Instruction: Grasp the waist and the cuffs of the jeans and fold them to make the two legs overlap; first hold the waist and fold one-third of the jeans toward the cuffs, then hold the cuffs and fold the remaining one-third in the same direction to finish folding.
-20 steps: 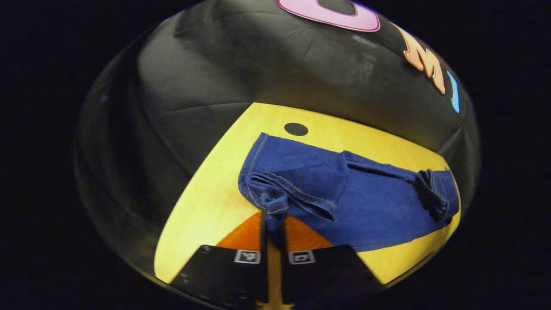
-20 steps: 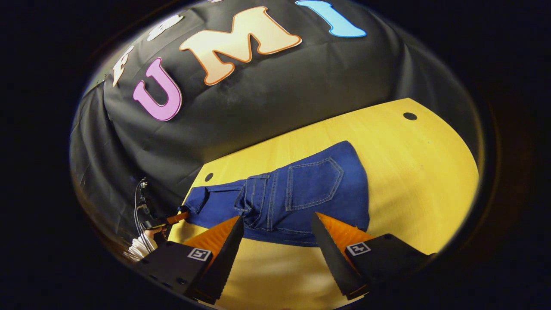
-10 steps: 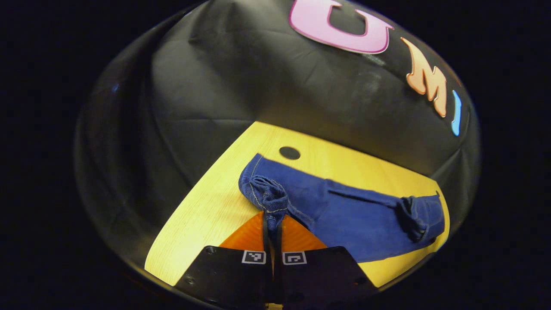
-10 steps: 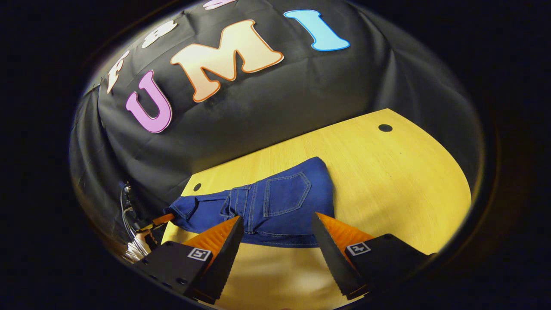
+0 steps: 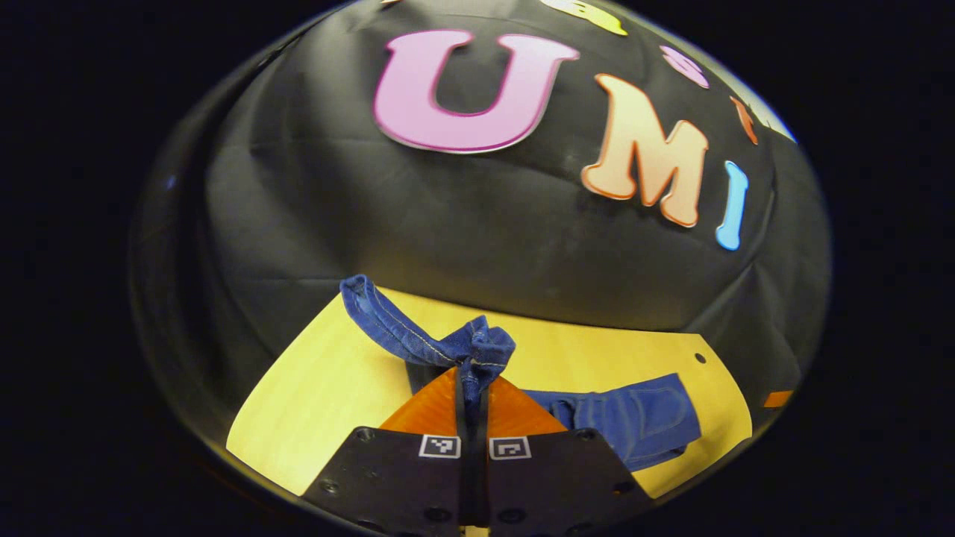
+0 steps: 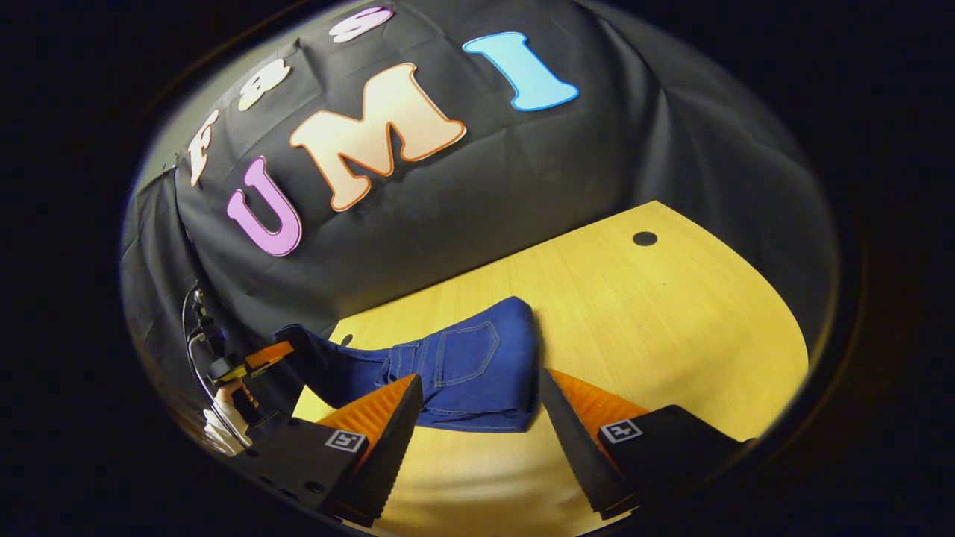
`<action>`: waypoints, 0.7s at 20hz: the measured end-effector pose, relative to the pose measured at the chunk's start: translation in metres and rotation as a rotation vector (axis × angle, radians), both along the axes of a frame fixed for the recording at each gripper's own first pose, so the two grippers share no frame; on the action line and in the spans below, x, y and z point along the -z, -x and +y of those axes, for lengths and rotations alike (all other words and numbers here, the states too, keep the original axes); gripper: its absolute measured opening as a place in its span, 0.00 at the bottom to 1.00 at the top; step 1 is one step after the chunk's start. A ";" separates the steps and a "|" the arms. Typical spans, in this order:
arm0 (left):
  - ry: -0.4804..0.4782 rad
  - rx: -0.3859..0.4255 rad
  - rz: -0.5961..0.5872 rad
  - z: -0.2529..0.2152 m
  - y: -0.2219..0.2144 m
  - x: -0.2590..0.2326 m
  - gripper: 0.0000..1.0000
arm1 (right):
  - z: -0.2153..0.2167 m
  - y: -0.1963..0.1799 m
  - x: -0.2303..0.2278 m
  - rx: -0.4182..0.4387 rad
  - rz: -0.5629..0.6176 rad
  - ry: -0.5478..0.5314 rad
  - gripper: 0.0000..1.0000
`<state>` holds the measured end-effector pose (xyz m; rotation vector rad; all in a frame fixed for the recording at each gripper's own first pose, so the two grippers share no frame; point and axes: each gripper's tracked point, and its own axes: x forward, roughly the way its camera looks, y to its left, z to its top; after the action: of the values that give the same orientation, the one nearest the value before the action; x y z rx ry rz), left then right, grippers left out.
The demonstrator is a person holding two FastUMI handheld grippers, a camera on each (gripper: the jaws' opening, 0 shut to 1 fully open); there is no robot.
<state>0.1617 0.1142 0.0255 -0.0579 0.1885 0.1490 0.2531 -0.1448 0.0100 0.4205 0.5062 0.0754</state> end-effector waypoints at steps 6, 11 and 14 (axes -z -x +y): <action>-0.070 0.124 -0.010 -0.119 -0.043 -0.023 0.00 | -0.073 0.008 -0.004 0.011 0.002 0.024 0.97; -0.138 0.244 0.027 -0.208 -0.074 -0.011 0.00 | -0.095 0.012 0.002 -0.009 0.005 0.040 0.98; -0.188 0.300 0.054 -0.244 -0.075 0.004 0.00 | -0.096 0.019 0.005 -0.033 0.008 0.031 0.98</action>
<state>0.2370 -0.1303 0.0212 0.1613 0.2337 -0.1314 0.2336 -0.2404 0.0050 0.3824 0.5212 0.0973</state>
